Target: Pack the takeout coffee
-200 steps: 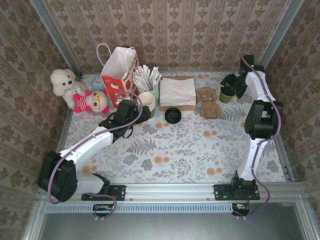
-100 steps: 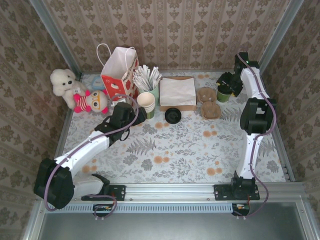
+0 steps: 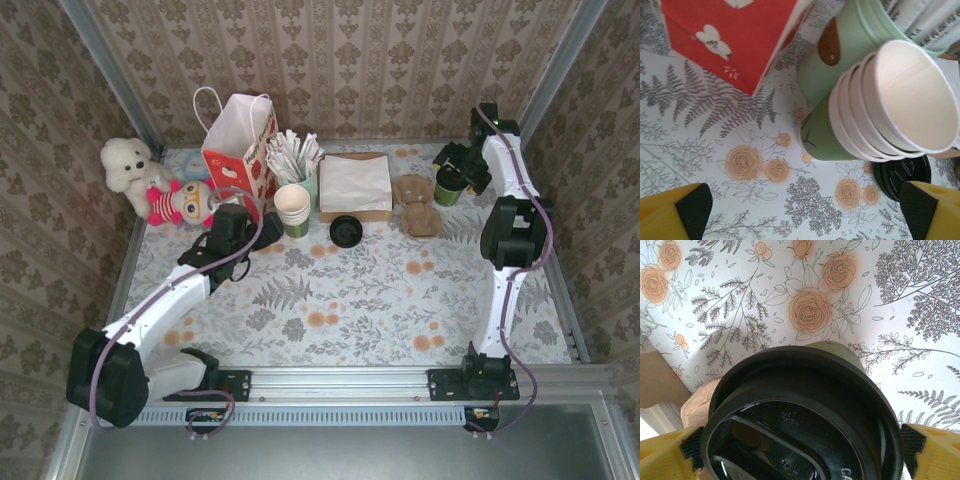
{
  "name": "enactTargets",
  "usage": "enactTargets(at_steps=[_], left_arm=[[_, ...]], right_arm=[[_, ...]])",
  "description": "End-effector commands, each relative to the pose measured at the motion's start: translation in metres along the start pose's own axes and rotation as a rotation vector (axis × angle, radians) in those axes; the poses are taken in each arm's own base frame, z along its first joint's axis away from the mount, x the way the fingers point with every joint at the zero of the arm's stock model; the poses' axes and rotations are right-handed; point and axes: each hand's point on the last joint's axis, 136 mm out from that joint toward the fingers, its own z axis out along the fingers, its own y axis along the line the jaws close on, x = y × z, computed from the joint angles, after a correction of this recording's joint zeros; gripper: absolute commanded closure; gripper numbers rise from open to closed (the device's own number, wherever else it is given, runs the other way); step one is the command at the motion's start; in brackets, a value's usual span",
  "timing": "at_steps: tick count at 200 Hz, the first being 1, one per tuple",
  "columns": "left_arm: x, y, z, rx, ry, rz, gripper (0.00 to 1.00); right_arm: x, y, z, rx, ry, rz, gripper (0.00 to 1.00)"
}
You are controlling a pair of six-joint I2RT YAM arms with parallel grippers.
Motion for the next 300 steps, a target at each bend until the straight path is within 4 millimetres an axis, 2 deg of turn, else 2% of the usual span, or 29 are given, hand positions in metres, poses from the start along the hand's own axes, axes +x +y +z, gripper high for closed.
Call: enactTargets(at_steps=[1, 15, 29, 47, 66, 77, 87, 105, 109, 112, 131, 145, 185, 211, 233, 265, 277, 300], left_arm=[[-0.012, 0.016, -0.011, -0.036, 0.028, -0.086, 0.00], [-0.029, 0.013, -0.020, 0.016, 0.038, -0.123, 0.00], [-0.052, 0.007, -0.039, 0.058, 0.010, -0.109, 0.00], [-0.079, 0.023, -0.063, -0.016, -0.033, -0.167, 0.00], [-0.101, 0.036, -0.076, -0.064, -0.058, -0.291, 0.00], [-0.113, 0.030, -0.078, -0.041, -0.070, -0.338, 0.00], [-0.122, 0.021, -0.076, -0.013, -0.071, -0.374, 0.00], [-0.136, 0.009, -0.071, 0.011, -0.059, -0.426, 0.00], [-0.139, 0.007, -0.068, 0.011, -0.052, -0.433, 0.00], [-0.142, 0.005, -0.069, 0.014, -0.055, -0.438, 0.00], [-0.153, 0.007, -0.060, -0.068, -0.041, -0.501, 0.03], [-0.157, 0.011, -0.051, -0.138, -0.011, -0.562, 0.10], [-0.171, -0.002, -0.021, -0.167, 0.018, -0.572, 0.17], [-0.168, 0.004, -0.012, -0.320, 0.060, -0.596, 0.20], [-0.170, 0.000, 0.001, -0.352, 0.076, -0.612, 0.24], [-0.174, -0.001, 0.019, -0.347, 0.074, -0.625, 0.39], [-0.175, -0.003, 0.024, -0.336, 0.079, -0.615, 0.52], [-0.179, -0.005, 0.026, -0.327, 0.075, -0.595, 0.70]], right_arm=[[-0.008, 0.008, -0.052, -0.023, -0.099, -0.005, 0.00], [-0.006, 0.011, -0.074, -0.030, -0.163, -0.031, 0.00], [-0.004, 0.014, -0.096, -0.045, -0.265, -0.064, 0.00], [0.009, 0.011, -0.116, -0.088, -0.346, -0.063, 0.00], [0.028, 0.010, -0.131, -0.141, -0.426, -0.077, 0.00], [0.044, 0.019, -0.137, -0.194, -0.459, -0.149, 0.00], [0.058, 0.036, -0.146, -0.273, -0.496, -0.259, 0.01], [0.096, 0.061, -0.156, -0.378, -0.528, -0.493, 0.00], [0.104, 0.065, -0.153, -0.386, -0.526, -0.541, 0.00], [0.110, 0.068, -0.164, -0.409, -0.552, -0.571, 0.00], [0.138, 0.084, -0.172, -0.481, -0.585, -0.718, 0.00], [0.149, 0.091, -0.175, -0.522, -0.579, -0.770, 0.00], [0.145, 0.093, -0.177, -0.521, -0.611, -0.800, 0.00], [0.145, 0.099, -0.180, -0.542, -0.611, -0.801, 0.00], [0.139, 0.098, -0.182, -0.531, -0.628, -0.768, 0.00], [0.139, 0.095, -0.182, -0.537, -0.631, -0.723, 0.00], [0.139, 0.094, -0.184, -0.537, -0.634, -0.715, 0.00], [0.139, 0.092, -0.185, -0.532, -0.636, -0.713, 0.00]])
